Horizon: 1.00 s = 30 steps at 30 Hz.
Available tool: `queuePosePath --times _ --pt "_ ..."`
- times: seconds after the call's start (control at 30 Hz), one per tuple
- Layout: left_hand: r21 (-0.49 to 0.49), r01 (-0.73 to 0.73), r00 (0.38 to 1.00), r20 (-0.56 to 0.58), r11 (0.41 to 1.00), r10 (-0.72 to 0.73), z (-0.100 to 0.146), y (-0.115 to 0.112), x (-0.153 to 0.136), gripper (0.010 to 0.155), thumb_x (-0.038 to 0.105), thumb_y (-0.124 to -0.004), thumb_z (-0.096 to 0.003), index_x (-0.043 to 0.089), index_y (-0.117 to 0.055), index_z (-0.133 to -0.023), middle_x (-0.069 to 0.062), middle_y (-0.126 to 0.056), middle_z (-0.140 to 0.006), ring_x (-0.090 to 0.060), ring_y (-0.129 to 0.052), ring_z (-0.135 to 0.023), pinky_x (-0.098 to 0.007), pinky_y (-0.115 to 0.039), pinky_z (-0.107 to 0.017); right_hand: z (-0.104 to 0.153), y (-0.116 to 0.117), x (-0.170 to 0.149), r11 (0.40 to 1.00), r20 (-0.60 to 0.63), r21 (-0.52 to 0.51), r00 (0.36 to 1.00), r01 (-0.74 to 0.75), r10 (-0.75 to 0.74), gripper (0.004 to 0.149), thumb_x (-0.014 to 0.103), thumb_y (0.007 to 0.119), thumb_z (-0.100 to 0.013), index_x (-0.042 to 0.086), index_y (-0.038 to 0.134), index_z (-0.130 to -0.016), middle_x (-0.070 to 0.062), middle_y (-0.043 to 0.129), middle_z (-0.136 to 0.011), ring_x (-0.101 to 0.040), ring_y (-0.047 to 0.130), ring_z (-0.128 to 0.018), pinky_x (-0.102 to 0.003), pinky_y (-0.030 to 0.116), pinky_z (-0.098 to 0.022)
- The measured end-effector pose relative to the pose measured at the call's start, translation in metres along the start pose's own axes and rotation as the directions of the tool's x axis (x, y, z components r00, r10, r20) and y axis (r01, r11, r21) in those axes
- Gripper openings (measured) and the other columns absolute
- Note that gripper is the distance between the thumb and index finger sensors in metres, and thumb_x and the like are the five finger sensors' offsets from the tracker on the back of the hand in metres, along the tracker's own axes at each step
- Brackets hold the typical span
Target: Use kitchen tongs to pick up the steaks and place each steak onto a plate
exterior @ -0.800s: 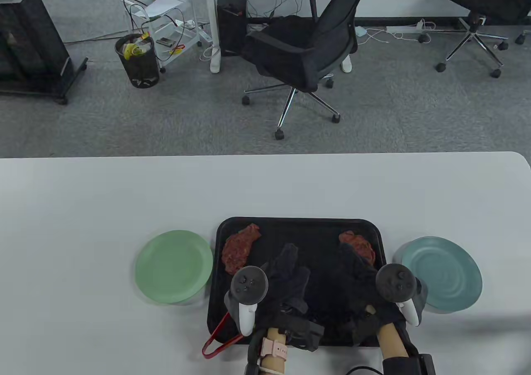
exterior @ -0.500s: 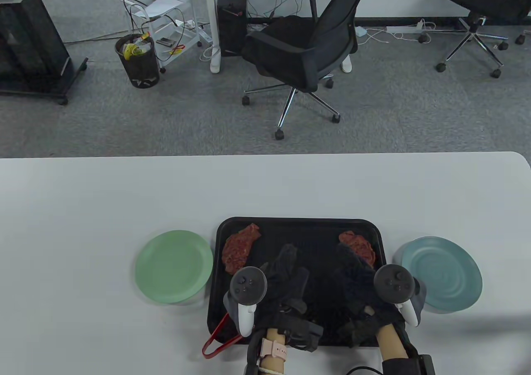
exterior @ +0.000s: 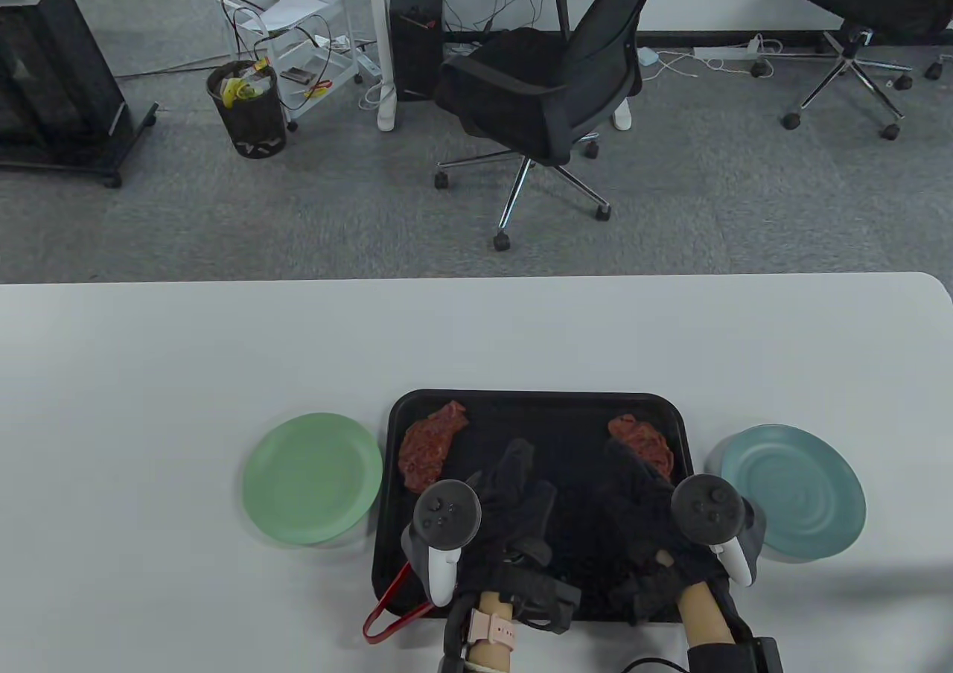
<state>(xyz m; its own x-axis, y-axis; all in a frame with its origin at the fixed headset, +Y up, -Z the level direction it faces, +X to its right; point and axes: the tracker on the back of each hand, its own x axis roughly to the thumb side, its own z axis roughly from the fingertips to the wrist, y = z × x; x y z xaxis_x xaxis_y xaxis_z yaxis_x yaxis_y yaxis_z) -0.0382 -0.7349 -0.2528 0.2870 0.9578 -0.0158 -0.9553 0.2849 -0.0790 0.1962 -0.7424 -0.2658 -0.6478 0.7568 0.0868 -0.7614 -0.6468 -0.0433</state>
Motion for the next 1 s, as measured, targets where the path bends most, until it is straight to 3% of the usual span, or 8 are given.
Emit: queuePosePath --times 0.23,0.47,0.67,0.73,0.87,0.93,1.0 --pt "0.009 0.013 0.999 0.046 1.000 -0.014 0.007 0.000 0.010 0.071 0.040 -0.071 -0.0466 0.019 -0.042 -0.108 -0.017 -0.051 -0.107 -0.049 -0.052 -0.093 -0.056 -0.054 -0.068 0.004 -0.003 0.002 1.000 0.015 0.004 1.000 -0.014 0.014 0.063 0.030 0.073 -0.046 0.011 0.052 -0.103 -0.028 0.064 -0.097 -0.048 0.073 -0.074 -0.055 0.069 -0.054" --pt "0.005 0.051 0.987 0.152 0.999 -0.051 0.017 0.003 0.045 0.072 0.040 -0.073 -0.0464 0.019 -0.042 -0.108 -0.017 -0.049 -0.108 -0.049 -0.048 -0.095 -0.057 -0.051 -0.070 0.006 -0.005 0.005 1.000 0.029 0.012 0.999 -0.029 0.028 0.063 0.030 0.073 -0.046 0.011 0.053 -0.103 -0.028 0.065 -0.097 -0.048 0.073 -0.074 -0.055 0.069 -0.054" --pt "0.074 0.230 0.944 0.227 0.970 -0.241 0.038 0.031 0.081 0.074 0.042 -0.074 -0.0461 0.020 -0.041 -0.109 -0.017 -0.047 -0.109 -0.049 -0.046 -0.097 -0.057 -0.048 -0.071 0.004 -0.007 0.005 1.000 0.024 0.014 1.000 -0.012 0.012 0.063 0.030 0.073 -0.046 0.011 0.053 -0.102 -0.028 0.065 -0.097 -0.048 0.073 -0.074 -0.055 0.069 -0.054" --pt "0.106 0.330 0.914 0.211 0.938 -0.346 0.046 0.046 0.083 0.077 0.044 -0.076 -0.0455 0.020 -0.040 -0.109 -0.017 -0.045 -0.110 -0.049 -0.044 -0.097 -0.058 -0.047 -0.072 0.004 -0.007 0.005 1.000 0.022 0.015 1.000 -0.011 0.010 0.063 0.030 0.073 -0.046 0.011 0.053 -0.102 -0.028 0.065 -0.097 -0.048 0.073 -0.074 -0.055 0.069 -0.054" --pt "0.111 0.601 0.788 0.087 0.792 -0.610 0.058 0.075 0.066 0.091 0.053 -0.079 -0.0427 0.016 -0.032 -0.111 -0.019 -0.038 -0.112 -0.051 -0.039 -0.098 -0.060 -0.045 -0.072 0.003 -0.006 0.004 1.000 0.018 0.020 1.000 -0.017 0.017 0.063 0.030 0.073 -0.046 0.011 0.053 -0.102 -0.028 0.065 -0.097 -0.048 0.073 -0.074 -0.055 0.069 -0.054" --pt "0.014 0.728 0.685 -0.060 0.686 -0.726 0.061 0.089 0.048 0.101 0.061 -0.080 -0.0397 0.012 -0.028 -0.111 -0.022 -0.036 -0.112 -0.054 -0.037 -0.098 -0.064 -0.046 -0.071 0.001 -0.005 0.003 0.999 0.014 0.026 1.000 -0.024 0.023 0.063 0.030 0.073 -0.046 0.011 0.054 -0.102 -0.029 0.065 -0.097 -0.048 0.073 -0.074 -0.055 0.069 -0.054" --pt "-0.111 0.770 0.609 -0.164 0.628 -0.776 0.059 0.098 0.031 0.107 0.065 -0.079 -0.0385 0.011 -0.022 -0.111 -0.023 -0.032 -0.113 -0.054 -0.033 -0.099 -0.064 -0.045 -0.071 0.000 -0.003 0.002 0.999 0.015 0.025 0.999 -0.035 0.035 0.062 0.030 0.073 -0.046 0.011 0.054 -0.102 -0.028 0.065 -0.097 -0.048 0.073 -0.074 -0.055 0.069 -0.054"
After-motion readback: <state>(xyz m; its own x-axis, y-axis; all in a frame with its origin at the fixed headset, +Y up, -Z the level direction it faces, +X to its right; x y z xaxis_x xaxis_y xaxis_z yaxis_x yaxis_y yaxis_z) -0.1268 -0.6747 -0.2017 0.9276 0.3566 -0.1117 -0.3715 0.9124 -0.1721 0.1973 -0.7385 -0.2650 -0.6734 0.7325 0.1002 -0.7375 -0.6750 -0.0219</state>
